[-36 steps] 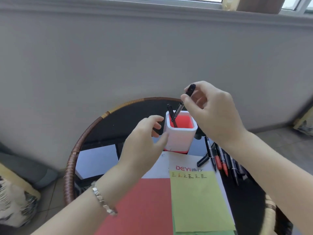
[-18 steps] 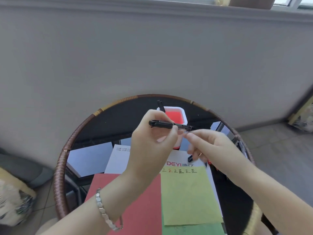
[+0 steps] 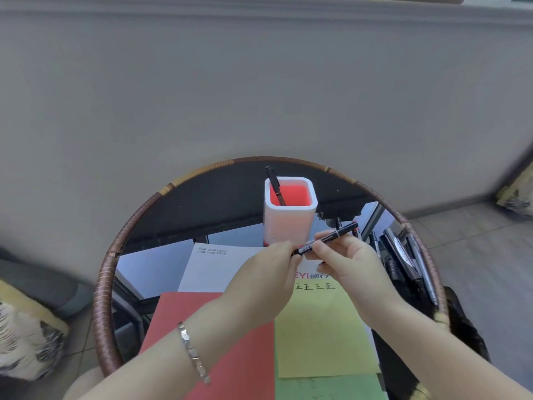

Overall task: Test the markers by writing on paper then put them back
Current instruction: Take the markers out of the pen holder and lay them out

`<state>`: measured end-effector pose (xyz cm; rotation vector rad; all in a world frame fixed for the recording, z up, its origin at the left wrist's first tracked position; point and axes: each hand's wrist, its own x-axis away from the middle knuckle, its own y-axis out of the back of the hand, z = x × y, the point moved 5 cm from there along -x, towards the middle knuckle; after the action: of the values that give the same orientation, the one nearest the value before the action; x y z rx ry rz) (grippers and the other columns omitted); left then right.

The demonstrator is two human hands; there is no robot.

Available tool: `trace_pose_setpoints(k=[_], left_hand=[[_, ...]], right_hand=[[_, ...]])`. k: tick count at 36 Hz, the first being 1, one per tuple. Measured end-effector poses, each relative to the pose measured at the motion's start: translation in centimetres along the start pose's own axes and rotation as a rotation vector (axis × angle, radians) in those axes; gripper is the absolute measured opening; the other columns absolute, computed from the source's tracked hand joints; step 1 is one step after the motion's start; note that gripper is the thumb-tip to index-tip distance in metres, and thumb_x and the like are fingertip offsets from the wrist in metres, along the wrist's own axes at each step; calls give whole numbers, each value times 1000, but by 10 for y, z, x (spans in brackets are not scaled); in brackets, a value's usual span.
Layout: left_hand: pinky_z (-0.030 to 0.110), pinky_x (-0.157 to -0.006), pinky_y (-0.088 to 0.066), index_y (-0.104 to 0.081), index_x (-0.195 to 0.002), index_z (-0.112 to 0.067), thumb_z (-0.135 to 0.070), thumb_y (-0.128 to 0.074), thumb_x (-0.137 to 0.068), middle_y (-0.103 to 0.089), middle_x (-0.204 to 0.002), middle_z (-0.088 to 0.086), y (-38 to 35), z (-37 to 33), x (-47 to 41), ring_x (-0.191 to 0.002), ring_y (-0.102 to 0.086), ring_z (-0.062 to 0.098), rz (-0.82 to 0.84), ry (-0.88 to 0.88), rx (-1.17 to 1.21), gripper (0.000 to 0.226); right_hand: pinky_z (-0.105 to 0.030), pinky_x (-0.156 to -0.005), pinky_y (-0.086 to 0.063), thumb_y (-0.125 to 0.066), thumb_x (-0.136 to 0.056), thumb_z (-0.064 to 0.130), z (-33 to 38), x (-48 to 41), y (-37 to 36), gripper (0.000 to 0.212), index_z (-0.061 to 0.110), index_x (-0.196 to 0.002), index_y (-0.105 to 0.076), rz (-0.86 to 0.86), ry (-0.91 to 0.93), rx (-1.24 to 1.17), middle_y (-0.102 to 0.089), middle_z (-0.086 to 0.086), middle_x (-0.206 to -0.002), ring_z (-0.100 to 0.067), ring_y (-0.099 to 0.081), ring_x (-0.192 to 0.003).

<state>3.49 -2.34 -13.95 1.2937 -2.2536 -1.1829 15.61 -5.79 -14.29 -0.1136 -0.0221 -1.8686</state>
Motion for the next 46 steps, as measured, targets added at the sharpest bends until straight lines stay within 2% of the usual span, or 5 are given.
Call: trace_pose_setpoints(k=[13,20,28,36,46], left_hand=[[19,-44,-26,-56,-99,-18,-33,-41,-96,-40,-48,-8,5,2,2,-46,-36,8,10,-59,191,21],[26,-46,-25,-40,-103,-24,-25,-29,-97,-38,-53,-6,10,15,5,-41,-34,7,-17,140,252,13],[38,-58,-34,-30,-99,-22,-3,-33,-93,-56,-81,19,17,36,10,-63,-44,24,-128,236,274,20],[18,-66,-44,-44,-93,-22,-26,-46,-95,-64,-95,-6,10,37,9,-85,-58,7,-113,232,257,5],[30,-67,-35,-58,-103,-9,-29,-51,-92,-56,-100,6,-36,5,-37,-94,-50,25,-64,76,-218,24]], right_hand=[[-22,-73,-55,-50,-90,5,14,1,-4,9,4,-97,-56,131,96,-51,-70,-5,-85,-15,-69,-81],[-33,-79,-55,-52,-92,16,22,-28,31,37,11,-127,-41,-215,105,214,-62,-1,-85,-8,-67,-66],[-24,-56,-43,-53,-91,23,-8,-58,20,13,17,-102,-54,-102,-5,796,-65,-11,-97,-15,-63,-70],[-36,-104,-32,-54,-90,20,-19,-71,14,33,9,-121,-57,-28,-22,1141,-63,-12,-116,-25,-56,-110],[-28,-78,-39,-54,-90,19,-11,-71,39,24,13,-112,-61,-47,77,1081,-61,-9,-115,-17,-52,-96]])
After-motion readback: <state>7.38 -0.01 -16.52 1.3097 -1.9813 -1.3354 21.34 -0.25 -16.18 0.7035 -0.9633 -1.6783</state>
